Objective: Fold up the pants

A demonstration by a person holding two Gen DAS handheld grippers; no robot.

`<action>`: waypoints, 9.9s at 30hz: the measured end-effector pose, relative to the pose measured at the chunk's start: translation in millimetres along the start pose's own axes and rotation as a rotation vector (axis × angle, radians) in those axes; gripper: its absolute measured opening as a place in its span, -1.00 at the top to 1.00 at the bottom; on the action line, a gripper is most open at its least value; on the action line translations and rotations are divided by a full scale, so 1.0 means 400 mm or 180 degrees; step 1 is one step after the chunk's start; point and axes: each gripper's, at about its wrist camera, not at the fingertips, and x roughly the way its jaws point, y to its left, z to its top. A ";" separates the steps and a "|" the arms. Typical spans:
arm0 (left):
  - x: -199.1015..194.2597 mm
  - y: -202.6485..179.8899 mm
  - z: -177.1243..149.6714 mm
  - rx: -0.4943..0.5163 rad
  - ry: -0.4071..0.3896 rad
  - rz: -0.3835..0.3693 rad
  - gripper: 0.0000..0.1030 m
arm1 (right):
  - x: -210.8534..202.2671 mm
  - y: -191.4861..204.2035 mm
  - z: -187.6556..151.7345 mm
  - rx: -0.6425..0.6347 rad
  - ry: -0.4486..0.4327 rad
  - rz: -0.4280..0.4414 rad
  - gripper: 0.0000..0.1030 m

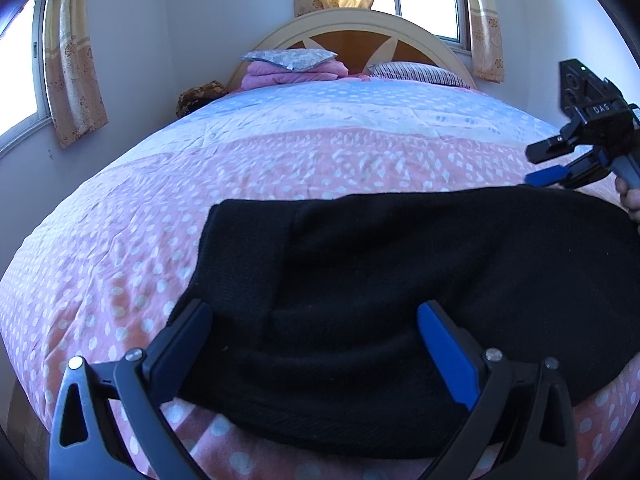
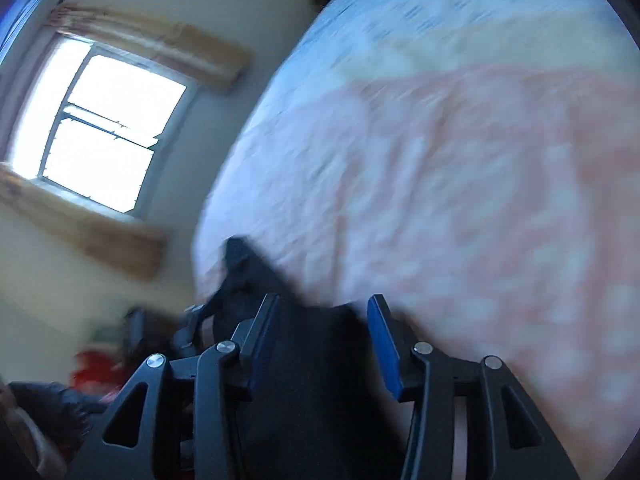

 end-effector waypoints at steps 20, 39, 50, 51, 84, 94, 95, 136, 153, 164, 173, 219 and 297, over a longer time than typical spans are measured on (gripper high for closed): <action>-0.009 -0.007 -0.003 0.0025 -0.0025 0.0054 -1.00 | -0.193 0.139 -0.324 0.0145 -0.1410 -0.0686 0.09; 0.001 -0.013 0.005 0.0024 0.0010 0.0122 -1.00 | -1.037 -0.372 -1.031 0.2687 -0.3345 -0.2412 -0.16; 0.003 -0.015 0.005 0.0021 0.0022 0.0155 -1.00 | -0.946 -0.330 -0.962 0.2209 -0.2783 -0.2432 -0.16; 0.002 -0.015 0.004 0.0020 0.0022 0.0153 -1.00 | -0.934 -0.326 -0.949 0.2121 -0.2697 -0.2539 -0.16; -0.014 -0.005 -0.005 0.0000 -0.0051 0.0066 -1.00 | -0.198 0.208 -0.646 -0.1213 -0.0947 -0.3509 0.31; -0.017 -0.008 0.001 0.0015 0.0009 0.0094 -1.00 | -0.468 0.129 -0.590 0.0205 -0.1854 -0.0917 -0.56; -0.024 -0.009 0.008 -0.0004 0.0053 0.0089 -1.00 | -0.473 0.119 -0.577 0.0260 -0.1859 -0.0980 -0.34; -0.054 -0.359 0.014 0.0428 0.0498 -0.1177 -1.00 | -0.174 0.133 -0.338 -0.2033 0.0689 -0.2499 0.89; -0.062 -0.352 0.001 0.0367 0.0373 -0.1208 -1.00 | -0.535 0.093 -0.409 0.0035 -0.1669 -0.0954 0.63; -0.063 -0.345 0.023 0.0366 0.0493 -0.1306 -1.00 | -0.336 0.098 -0.703 0.0419 -0.2088 -0.1274 0.20; -0.145 -0.175 0.025 -0.0093 0.0108 -0.1231 -1.00 | -0.337 0.156 -0.723 0.0405 -0.2459 -0.0775 0.05; -0.053 0.236 -0.019 -0.1677 0.0134 -0.0976 0.55 | -0.052 0.308 -0.697 0.0131 -0.2063 -0.0869 -0.52; -0.171 -0.403 0.105 0.0355 0.0311 -0.1696 0.02 | -0.705 0.104 -0.790 0.0947 -0.2921 -0.1748 -0.43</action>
